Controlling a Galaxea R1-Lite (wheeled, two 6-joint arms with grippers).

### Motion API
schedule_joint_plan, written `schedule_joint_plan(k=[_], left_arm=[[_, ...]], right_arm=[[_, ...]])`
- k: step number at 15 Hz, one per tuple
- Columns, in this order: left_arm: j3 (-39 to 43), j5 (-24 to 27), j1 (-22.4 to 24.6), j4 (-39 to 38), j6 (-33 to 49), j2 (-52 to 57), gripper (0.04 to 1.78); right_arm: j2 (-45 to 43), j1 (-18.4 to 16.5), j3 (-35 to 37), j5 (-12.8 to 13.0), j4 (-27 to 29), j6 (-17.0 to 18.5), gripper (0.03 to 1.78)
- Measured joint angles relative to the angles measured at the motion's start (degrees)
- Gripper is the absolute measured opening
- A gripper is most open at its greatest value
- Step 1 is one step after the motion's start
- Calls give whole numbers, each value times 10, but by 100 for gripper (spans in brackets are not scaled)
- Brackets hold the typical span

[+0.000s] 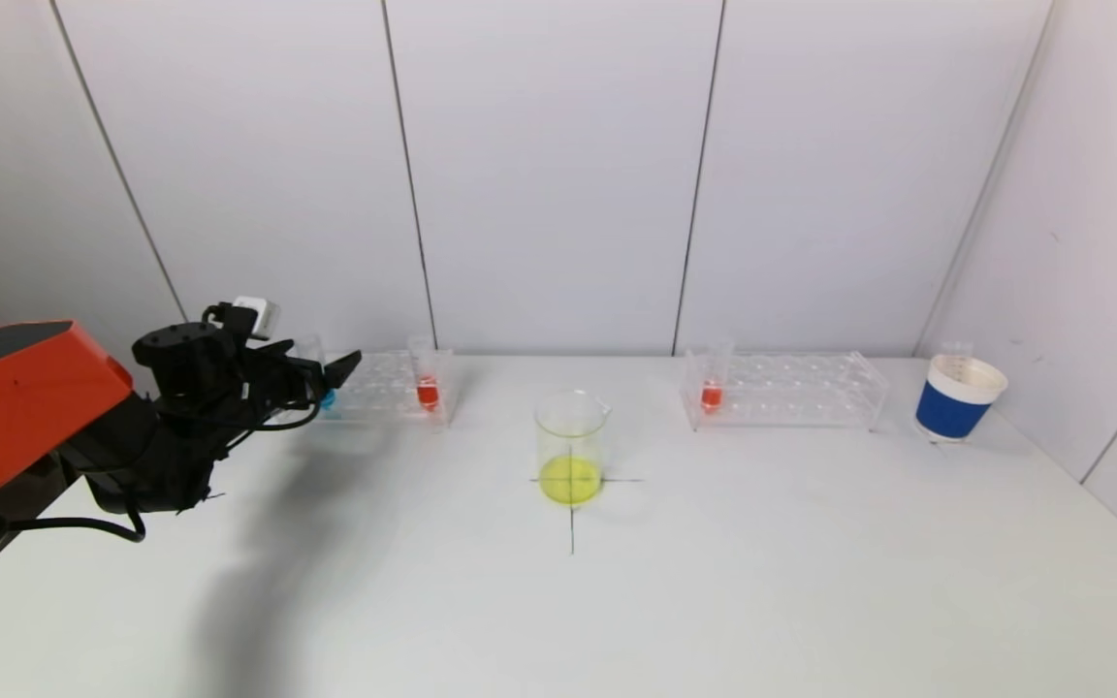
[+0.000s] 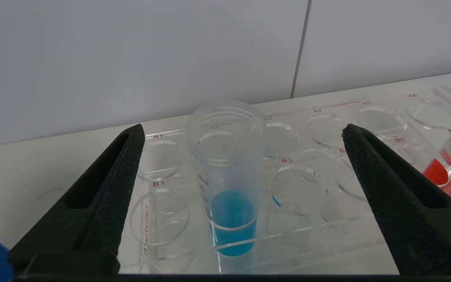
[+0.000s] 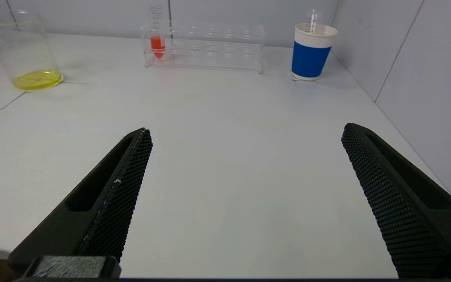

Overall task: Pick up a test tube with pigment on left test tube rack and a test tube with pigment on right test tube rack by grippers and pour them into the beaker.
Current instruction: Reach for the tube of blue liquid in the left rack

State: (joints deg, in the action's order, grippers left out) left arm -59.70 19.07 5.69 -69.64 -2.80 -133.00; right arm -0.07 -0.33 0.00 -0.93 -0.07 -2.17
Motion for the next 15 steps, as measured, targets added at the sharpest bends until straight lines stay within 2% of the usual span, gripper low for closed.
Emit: schedule_joint_plan(k=[15], left_arm=[[-3,-2,5,0,0,-8,176]], right_arm=[[0,0,0,0,0,0,176]])
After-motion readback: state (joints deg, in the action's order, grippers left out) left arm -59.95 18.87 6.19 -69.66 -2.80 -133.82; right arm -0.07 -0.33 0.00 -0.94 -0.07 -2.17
